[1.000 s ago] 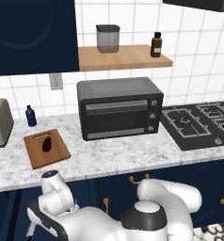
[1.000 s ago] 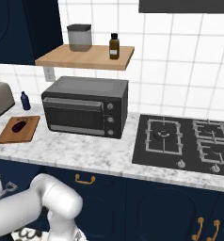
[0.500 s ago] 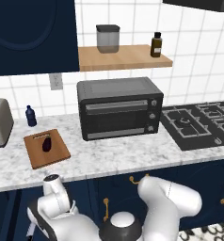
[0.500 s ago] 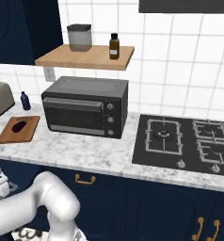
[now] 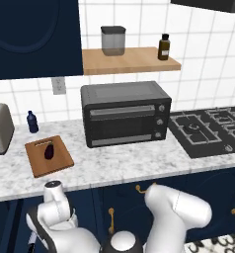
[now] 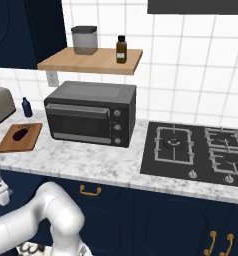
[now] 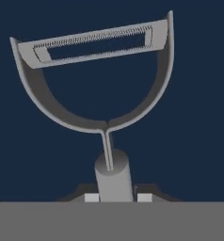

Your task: Place the appropriate cutting tool for cutting the eggplant skin on the cutting board.

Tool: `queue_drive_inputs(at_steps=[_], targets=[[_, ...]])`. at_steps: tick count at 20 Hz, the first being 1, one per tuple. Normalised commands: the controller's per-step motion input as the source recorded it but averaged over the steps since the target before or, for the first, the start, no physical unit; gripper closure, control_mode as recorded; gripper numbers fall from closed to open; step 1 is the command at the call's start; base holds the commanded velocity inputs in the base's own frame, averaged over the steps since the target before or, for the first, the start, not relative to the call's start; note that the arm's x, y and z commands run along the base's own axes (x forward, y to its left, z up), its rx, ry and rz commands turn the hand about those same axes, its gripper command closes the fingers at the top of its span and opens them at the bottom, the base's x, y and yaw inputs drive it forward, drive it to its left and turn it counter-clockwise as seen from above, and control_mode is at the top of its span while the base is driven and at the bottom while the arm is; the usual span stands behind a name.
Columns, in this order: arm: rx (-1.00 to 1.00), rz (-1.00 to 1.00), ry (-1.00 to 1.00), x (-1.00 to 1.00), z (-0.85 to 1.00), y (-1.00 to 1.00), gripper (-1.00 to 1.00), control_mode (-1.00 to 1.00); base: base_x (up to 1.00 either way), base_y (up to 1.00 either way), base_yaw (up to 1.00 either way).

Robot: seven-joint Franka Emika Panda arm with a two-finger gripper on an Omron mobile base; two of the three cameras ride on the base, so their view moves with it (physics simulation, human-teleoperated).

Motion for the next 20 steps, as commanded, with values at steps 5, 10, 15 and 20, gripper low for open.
queue_drive_inputs(at_steps=[5, 10, 15, 20], targets=[[0.02, -0.19, -0.18, -0.65, 0.79, -0.05, 1.00, -1.00, 0.00, 0.00, 0.00], [0.00, -0.27, -0.11, -0.79, 1.00, -0.03, 1.00, -1.00, 0.00, 0.00, 0.00], [-0.10, -0.24, -0.21, -0.27, 1.00, 0.00, 1.00, -1.00, 0.00, 0.00, 0.00], [-0.15, -0.21, -0.14, 0.24, 1.00, 0.00, 1.00, -1.00, 0.00, 0.00, 0.00]])
